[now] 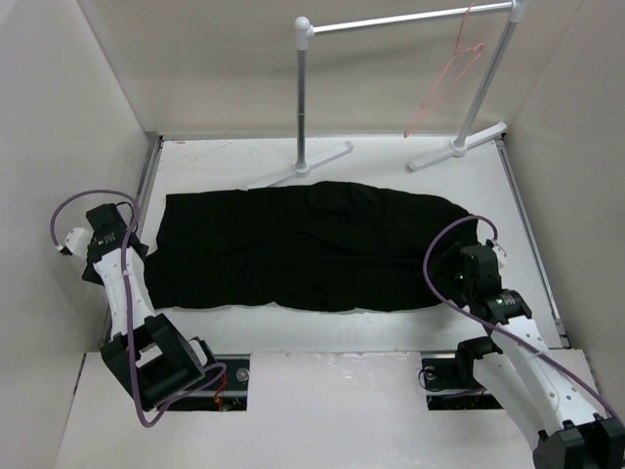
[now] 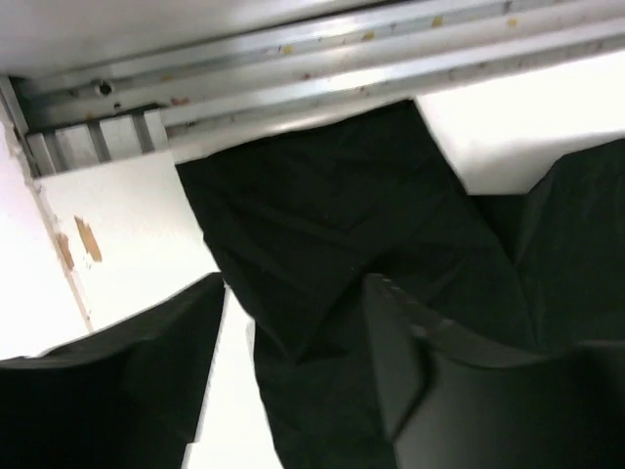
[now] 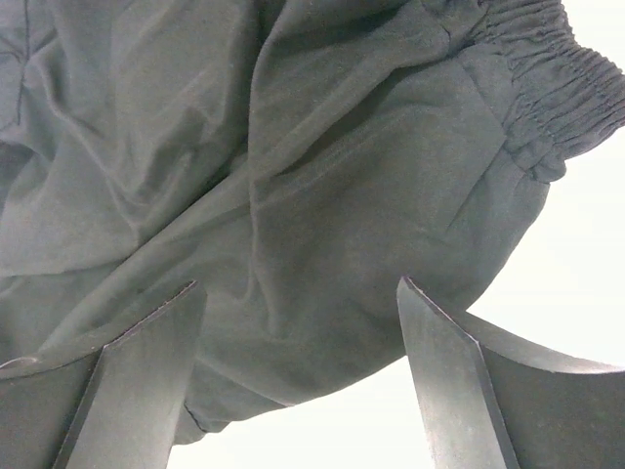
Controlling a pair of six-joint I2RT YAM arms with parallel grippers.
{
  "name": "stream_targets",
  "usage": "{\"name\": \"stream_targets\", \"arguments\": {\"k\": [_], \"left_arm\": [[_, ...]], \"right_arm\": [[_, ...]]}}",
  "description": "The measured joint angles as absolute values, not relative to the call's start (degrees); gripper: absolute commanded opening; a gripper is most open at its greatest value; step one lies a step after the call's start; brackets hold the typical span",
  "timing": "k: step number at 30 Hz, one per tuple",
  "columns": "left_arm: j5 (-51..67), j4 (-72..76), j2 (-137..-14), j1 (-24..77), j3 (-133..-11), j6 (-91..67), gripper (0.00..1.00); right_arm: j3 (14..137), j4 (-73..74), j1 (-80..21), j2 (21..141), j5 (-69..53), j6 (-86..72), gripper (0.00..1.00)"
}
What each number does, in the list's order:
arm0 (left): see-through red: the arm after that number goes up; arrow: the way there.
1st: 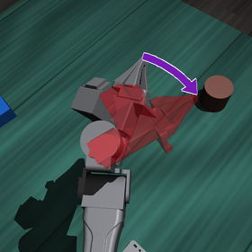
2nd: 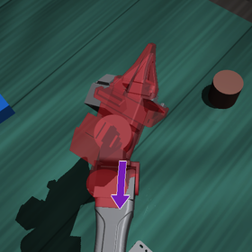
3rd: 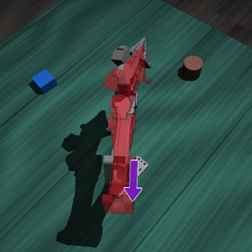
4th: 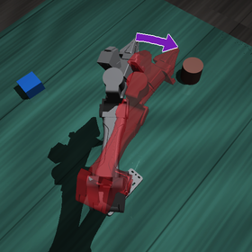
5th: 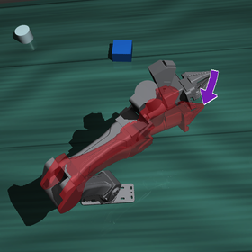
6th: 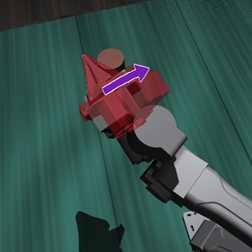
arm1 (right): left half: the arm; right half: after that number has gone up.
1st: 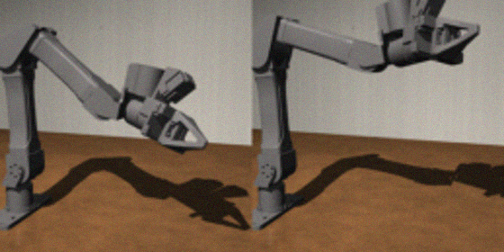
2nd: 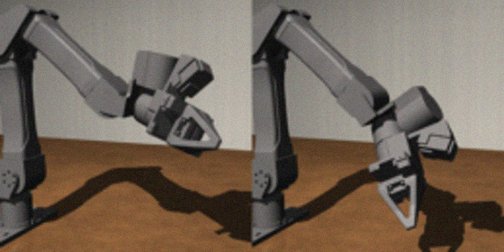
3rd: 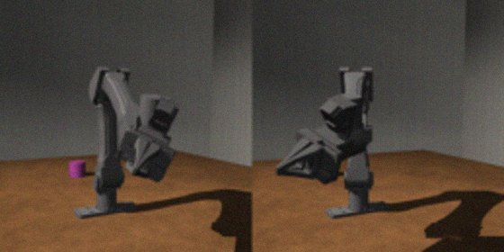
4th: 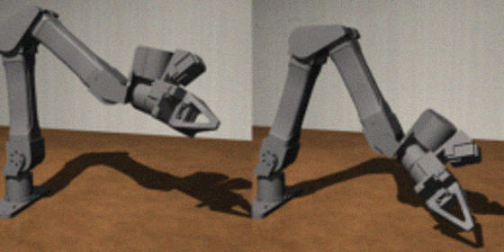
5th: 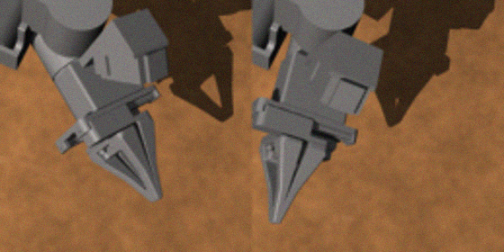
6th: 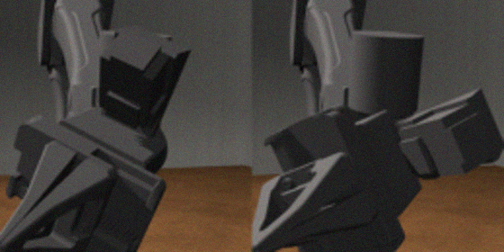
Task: Place the trousers on the hanger
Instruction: Flatten out the trousers at the center of the board, then fold the trousers at the center of the board.
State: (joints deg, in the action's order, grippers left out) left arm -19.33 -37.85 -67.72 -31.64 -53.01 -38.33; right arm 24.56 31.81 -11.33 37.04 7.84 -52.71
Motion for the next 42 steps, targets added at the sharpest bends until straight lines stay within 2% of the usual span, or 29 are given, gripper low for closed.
{"name": "stream_targets", "arguments": {"k": [1, 3, 4, 5, 6, 7, 8, 10, 13, 18, 22, 25, 33, 42], "left_arm": [[-19.5, -37.4, -67.6, -31.5, -53.1, -38.3, 0.59], [-20.2, -36.7, -67.5, -30.0, -53.1, -38.3, 0.55], [-20.4, -36.5, -67.2, -28.9, -52.9, -38.3, 0.53], [-20.5, -36.1, -66.5, -27.5, -52.3, -38.3, 0.5], [-20.7, -35.6, -65.4, -26.4, -51.0, -38.6, 0.48], [-20.6, -35.3, -63.4, -25.2, -49.0, -39.1, 0.48], [-20.5, -35.3, -61.0, -24.5, -46.3, -39.6, 0.48], [-20.4, -36.9, -55.7, -25.2, -40.8, -40.9, 0.51], [-20.7, -40.4, -51.9, -27.6, -36.7, -42.7, 0.56], [-20.3, -42.0, -53.5, -29.3, -36.4, -45.9, 0.58], [-20.7, -42.5, -55.8, -31.8, -36.4, -49.5, 0.58], [-21.0, -42.0, -58.0, -32.8, -37.5, -52.1, 0.56], [-18.9, -33.9, -63.2, -35.4, -38.0, -56.8, 0.4], [-18.8, -29.3, -54.7, -32.0, -27.2, -62.1, 0.41]], "right_arm": [[24.6, 31.8, -11.3, 37.2, 7.8, -52.7, 0.85], [24.6, 31.7, -11.3, 37.4, 7.8, -52.7, 0.72], [24.6, 31.6, -11.3, 37.7, 7.7, -52.6, 0.61], [24.6, 31.5, -11.3, 38.1, 7.6, -52.6, 0.4], [24.6, 31.4, -11.2, 38.5, 7.5, -52.3, 0.25], [24.6, 31.3, -11.1, 39.2, 7.3, -52.5, 0.2], [24.6, 31.2, -10.8, 39.9, 7.2, -52.5, 0.19], [24.6, 31.2, -10.0, 41.5, 7.0, -52.7, 0.24], [24.6, 31.3, -9.5, 41.9, 6.8, -52.7, 0.38], [24.7, 31.3, -9.5, 39.7, 6.5, -52.3, 0.53], [24.7, 31.3, -9.7, 39.4, 6.1, -52.3, 0.6], [24.7, 31.3, -10.0, 39.5, 5.3, -52.2, 0.62], [25.5, 32.1, -10.2, 37.9, 3.9, -51.5, 0.64], [27.9, 32.2, -10.2, 38.0, 3.5, -50.7, 0.64]]}}
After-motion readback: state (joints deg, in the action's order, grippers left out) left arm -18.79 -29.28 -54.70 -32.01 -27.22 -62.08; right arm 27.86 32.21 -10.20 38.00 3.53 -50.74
